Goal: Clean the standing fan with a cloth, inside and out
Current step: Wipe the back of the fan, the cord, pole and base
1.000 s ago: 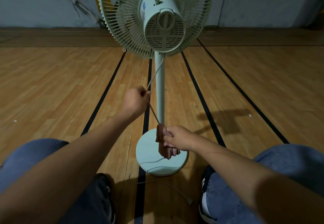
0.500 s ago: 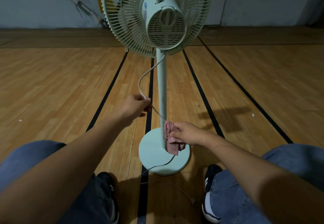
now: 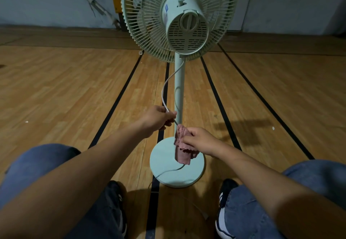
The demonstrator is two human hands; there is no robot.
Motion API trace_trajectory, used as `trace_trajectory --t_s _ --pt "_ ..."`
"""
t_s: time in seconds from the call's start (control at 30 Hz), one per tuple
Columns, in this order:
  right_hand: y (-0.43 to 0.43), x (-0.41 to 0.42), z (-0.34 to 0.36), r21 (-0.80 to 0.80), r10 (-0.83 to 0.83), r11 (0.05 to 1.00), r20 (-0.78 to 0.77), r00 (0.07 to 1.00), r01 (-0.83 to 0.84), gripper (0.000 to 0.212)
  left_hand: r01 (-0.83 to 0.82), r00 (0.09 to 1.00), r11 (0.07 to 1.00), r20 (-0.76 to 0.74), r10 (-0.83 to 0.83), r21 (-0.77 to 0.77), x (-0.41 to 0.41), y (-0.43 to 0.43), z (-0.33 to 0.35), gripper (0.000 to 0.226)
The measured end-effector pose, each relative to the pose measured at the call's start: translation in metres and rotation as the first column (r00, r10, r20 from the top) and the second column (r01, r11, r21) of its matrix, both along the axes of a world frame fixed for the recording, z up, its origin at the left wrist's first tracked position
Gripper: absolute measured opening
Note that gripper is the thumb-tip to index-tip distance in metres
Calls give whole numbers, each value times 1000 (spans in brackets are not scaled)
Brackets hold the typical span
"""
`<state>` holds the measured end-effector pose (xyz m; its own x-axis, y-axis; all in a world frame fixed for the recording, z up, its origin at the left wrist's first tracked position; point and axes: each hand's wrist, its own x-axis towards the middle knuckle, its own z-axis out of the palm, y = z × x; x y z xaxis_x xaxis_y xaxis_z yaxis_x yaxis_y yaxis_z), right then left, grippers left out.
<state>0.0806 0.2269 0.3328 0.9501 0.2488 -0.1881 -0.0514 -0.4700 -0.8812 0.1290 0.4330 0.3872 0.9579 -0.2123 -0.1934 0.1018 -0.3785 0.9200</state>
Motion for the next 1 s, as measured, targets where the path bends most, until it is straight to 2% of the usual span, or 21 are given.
trace_trajectory --t_s 0.13,0.27,0.4,0.57,0.73,0.87,1.0 --pt "6 -2 3 -32 52 998 50 997 -51 21 -65 993 998 95 65 -2 2 0 6 29" --pt "2 -4 2 -85 107 991 68 992 -101 18 -139 982 987 116 148 -86 6 6 13 24" --pt "2 -7 -3 -122 126 985 47 991 -119 15 -182 974 973 109 199 -142 11 10 18 22" --pt "-1 -13 -10 -210 204 954 -74 976 -216 9 -269 953 932 74 294 -243 25 32 31 20" --pt "-2 -17 -10 -269 222 934 -79 972 -235 25 -362 923 859 -10 385 -362 40 53 40 21" --pt "-1 -18 -5 -208 194 956 -70 978 -205 24 -324 942 849 -62 329 -418 33 53 42 31" --pt "-2 -15 1 -70 136 987 -82 987 -142 22 -118 991 928 -94 91 -354 18 48 46 46"
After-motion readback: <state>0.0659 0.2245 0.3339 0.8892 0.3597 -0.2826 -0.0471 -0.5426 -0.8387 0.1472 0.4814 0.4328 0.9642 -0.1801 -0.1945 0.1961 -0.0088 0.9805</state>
